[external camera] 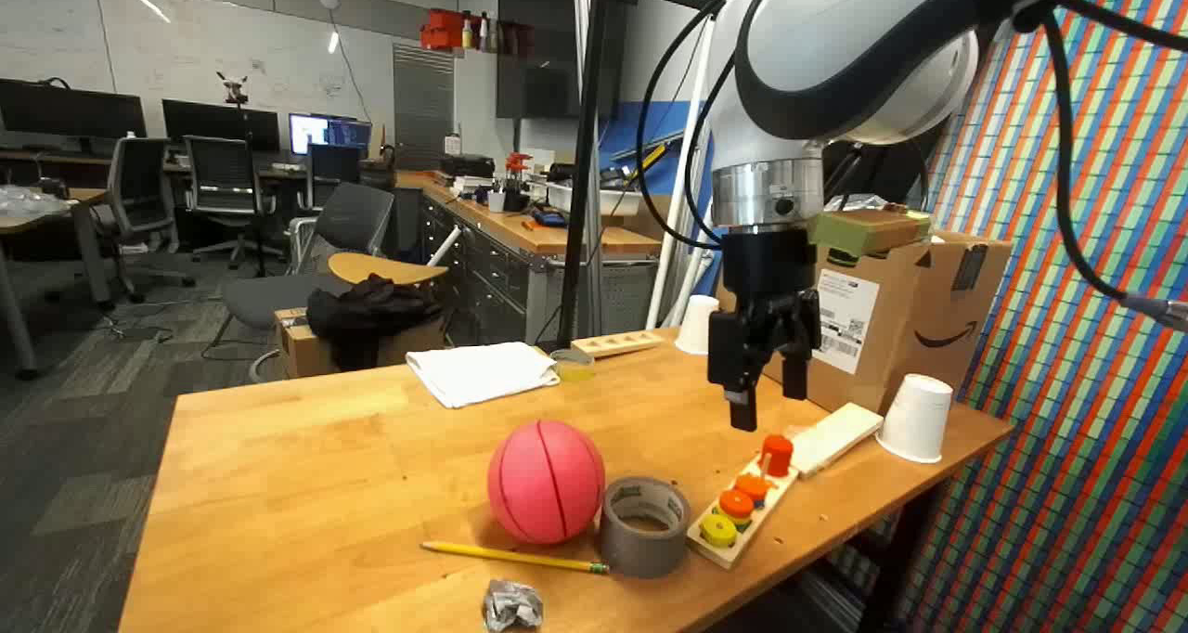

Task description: Push the ball to the right

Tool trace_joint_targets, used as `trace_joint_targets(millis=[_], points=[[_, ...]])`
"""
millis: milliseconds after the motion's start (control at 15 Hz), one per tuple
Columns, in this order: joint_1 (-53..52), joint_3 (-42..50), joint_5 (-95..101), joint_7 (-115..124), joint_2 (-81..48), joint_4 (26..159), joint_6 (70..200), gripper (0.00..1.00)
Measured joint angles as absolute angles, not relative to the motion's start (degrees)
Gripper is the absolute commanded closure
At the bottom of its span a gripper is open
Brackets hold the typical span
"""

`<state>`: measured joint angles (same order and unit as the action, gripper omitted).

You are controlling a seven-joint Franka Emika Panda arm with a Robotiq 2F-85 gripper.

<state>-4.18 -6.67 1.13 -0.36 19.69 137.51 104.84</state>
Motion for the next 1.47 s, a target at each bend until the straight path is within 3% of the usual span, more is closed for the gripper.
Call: trace_joint_targets(millis=[1200,1467], points=[[-4.36,-6.70,1.13,-0.35,19.44,136.93,105.18,0.00],[-6.43,-8.13,1.12,-0.22,18.44,136.85,110.97,0.00]])
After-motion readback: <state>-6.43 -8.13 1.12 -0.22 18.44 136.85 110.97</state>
